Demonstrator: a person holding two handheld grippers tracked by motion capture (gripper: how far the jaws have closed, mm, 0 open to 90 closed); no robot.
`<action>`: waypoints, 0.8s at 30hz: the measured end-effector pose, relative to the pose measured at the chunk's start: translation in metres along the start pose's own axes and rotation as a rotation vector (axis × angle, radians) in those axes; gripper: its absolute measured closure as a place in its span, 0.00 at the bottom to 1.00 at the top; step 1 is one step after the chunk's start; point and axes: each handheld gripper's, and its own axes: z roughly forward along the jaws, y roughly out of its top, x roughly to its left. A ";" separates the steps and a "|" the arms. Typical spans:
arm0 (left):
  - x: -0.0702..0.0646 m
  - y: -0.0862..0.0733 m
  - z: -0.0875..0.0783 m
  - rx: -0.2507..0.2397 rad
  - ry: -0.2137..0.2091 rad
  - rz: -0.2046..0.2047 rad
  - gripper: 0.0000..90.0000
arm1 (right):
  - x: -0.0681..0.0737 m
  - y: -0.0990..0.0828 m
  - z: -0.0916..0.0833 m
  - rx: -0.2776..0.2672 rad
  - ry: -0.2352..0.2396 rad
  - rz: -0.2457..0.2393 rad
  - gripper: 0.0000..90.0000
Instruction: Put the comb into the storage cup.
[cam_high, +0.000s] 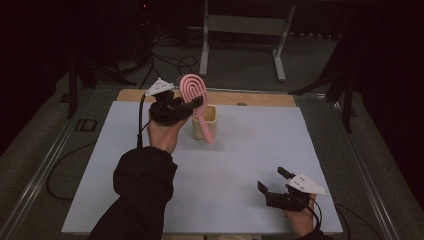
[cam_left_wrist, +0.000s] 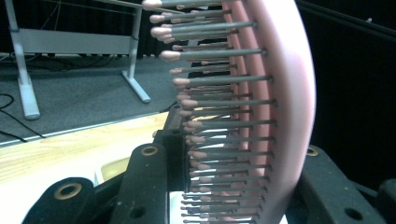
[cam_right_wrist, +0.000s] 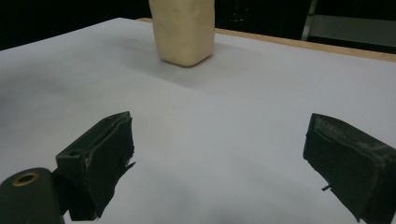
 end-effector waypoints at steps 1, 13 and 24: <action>0.000 0.000 0.000 -0.002 0.001 0.000 0.72 | 0.000 0.000 0.000 -0.001 0.002 0.000 0.09; 0.002 0.008 0.002 -0.009 0.027 0.011 0.72 | 0.000 0.000 0.000 0.001 0.005 0.004 0.09; 0.006 0.015 0.004 -0.021 0.054 0.013 0.72 | 0.001 0.000 0.000 0.000 0.006 0.006 0.09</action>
